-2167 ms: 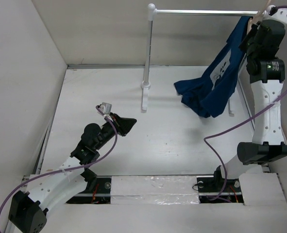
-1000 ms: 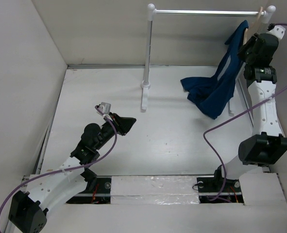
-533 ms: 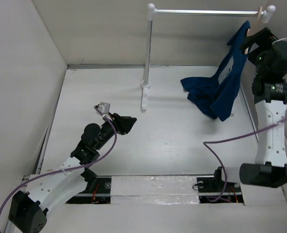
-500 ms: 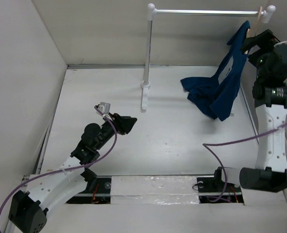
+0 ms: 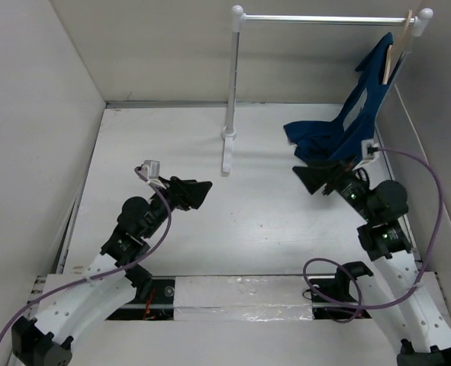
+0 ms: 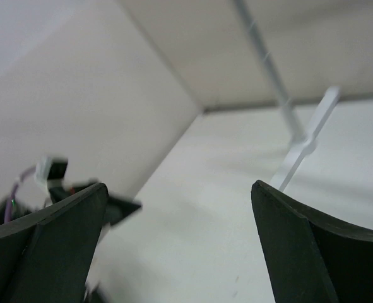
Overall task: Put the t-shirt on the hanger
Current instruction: Reset both arms
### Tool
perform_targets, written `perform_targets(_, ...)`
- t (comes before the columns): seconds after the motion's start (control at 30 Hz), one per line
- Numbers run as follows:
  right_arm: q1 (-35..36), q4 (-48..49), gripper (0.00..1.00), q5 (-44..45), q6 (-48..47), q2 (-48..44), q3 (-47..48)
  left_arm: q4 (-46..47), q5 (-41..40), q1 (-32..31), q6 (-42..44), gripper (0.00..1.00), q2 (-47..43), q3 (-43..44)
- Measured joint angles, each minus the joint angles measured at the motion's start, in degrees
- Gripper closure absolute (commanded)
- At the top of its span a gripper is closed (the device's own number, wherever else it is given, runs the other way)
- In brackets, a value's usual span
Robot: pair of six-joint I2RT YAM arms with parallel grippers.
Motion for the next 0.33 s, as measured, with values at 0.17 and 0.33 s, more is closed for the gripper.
perform_targets(0.17,10.0,-1.7,0.0,-0.3,0.2,-4.9,-13.4,-4.8,-5.4,0.0,-1.9,0.27,-8.9,0.2)
perform_targets(0.33,17.9,-4.1,0.0,4.3,0.5,-6.7,-19.8,-10.4,-9.6,0.0,-2.4,0.25,-13.6,0.1)
